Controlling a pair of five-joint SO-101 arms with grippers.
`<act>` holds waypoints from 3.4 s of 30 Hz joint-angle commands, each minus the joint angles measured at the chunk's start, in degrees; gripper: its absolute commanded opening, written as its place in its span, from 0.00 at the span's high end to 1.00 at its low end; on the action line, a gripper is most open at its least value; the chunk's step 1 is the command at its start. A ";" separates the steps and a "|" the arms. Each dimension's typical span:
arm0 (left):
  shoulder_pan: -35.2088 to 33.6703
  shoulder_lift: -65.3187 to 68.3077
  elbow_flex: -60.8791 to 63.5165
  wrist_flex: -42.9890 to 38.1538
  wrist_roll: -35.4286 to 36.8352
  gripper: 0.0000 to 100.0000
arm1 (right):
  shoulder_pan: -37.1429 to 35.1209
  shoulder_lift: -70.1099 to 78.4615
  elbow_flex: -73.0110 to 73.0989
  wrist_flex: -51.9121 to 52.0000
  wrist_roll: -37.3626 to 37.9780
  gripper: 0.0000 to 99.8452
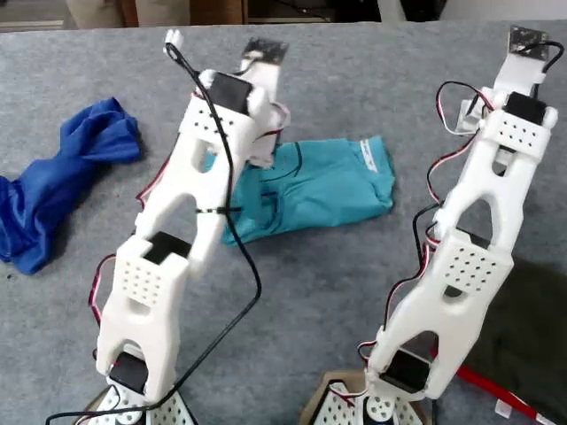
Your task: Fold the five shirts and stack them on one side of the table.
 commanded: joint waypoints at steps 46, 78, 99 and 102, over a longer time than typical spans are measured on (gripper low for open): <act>18.11 14.29 -5.19 -36.57 8.44 0.98 | 4.44 1.10 -1.54 -4.22 3.78 0.99; -14.86 29.23 -19.60 -13.27 17.49 0.98 | -30.37 0.13 -21.41 32.18 26.55 0.99; -16.79 36.88 -32.00 -12.75 17.41 0.98 | -33.98 9.54 -16.92 32.00 30.95 0.99; -16.79 36.88 -32.00 -12.84 17.41 0.98 | -34.15 9.63 -19.56 32.00 31.65 0.99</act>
